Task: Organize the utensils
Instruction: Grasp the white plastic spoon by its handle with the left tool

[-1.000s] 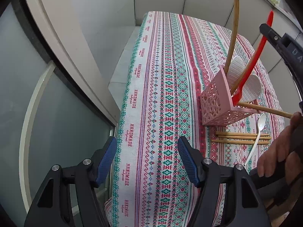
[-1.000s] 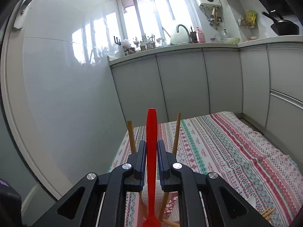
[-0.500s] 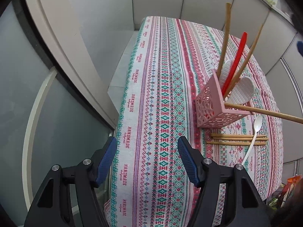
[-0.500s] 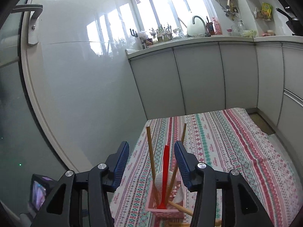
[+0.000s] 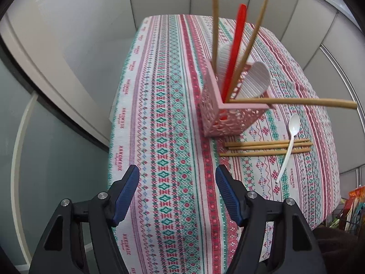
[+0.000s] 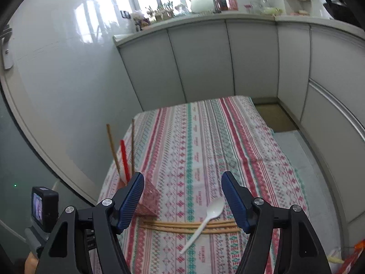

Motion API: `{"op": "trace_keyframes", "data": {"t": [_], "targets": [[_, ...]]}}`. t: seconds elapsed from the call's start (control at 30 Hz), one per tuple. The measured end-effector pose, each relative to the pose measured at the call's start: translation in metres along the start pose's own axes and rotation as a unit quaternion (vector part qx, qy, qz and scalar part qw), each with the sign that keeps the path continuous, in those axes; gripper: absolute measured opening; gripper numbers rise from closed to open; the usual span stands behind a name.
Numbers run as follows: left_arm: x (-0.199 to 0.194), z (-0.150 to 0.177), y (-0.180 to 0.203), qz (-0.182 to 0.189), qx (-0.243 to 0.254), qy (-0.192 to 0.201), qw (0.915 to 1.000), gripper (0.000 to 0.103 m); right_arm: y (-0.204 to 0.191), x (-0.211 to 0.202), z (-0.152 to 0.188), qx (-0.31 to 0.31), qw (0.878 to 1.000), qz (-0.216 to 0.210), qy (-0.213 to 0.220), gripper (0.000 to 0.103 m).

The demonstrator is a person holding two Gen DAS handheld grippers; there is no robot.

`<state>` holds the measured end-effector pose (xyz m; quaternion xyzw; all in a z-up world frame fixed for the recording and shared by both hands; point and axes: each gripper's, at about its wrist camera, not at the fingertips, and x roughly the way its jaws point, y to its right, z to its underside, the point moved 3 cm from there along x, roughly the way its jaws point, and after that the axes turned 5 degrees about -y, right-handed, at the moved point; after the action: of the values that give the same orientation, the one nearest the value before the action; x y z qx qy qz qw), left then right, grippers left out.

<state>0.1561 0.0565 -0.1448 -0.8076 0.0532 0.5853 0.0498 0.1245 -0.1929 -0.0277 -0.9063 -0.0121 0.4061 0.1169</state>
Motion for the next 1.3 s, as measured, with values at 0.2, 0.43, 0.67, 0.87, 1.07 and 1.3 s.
{"op": "trace_keyframes", "data": {"t": [0.2, 0.43, 0.67, 0.87, 1.07, 1.3], "targets": [[0.012, 0.008, 0.024, 0.002, 0.036, -0.015, 0.9992, 0.072, 0.058, 0.06, 0.033, 0.07, 0.983, 0.004, -0.168, 0.073], [0.017, 0.023, 0.071, 0.018, 0.119, -0.014, 0.9927, 0.072, 0.098, 0.085, 0.064, 0.089, 0.964, 0.033, -0.248, 0.073], [0.018, 0.035, 0.132, 0.028, 0.209, 0.004, 0.9774, 0.069, 0.13, 0.086, 0.076, 0.098, 0.954, 0.051, -0.277, 0.073], [0.035, 0.032, 0.176, 0.037, 0.238, 0.002, 0.9706, 0.044, 0.149, 0.086, 0.078, 0.118, 0.95, 0.049, -0.284, 0.073], [0.05, 0.015, 0.218, 0.021, 0.239, 0.041, 0.9699, 0.038, 0.168, 0.083, 0.077, 0.139, 0.948, 0.053, -0.281, 0.073], [0.064, -0.026, 0.24, 0.024, 0.197, 0.062, 0.9782, 0.039, 0.188, 0.082, 0.074, 0.158, 0.946, 0.054, -0.278, 0.073]]}}
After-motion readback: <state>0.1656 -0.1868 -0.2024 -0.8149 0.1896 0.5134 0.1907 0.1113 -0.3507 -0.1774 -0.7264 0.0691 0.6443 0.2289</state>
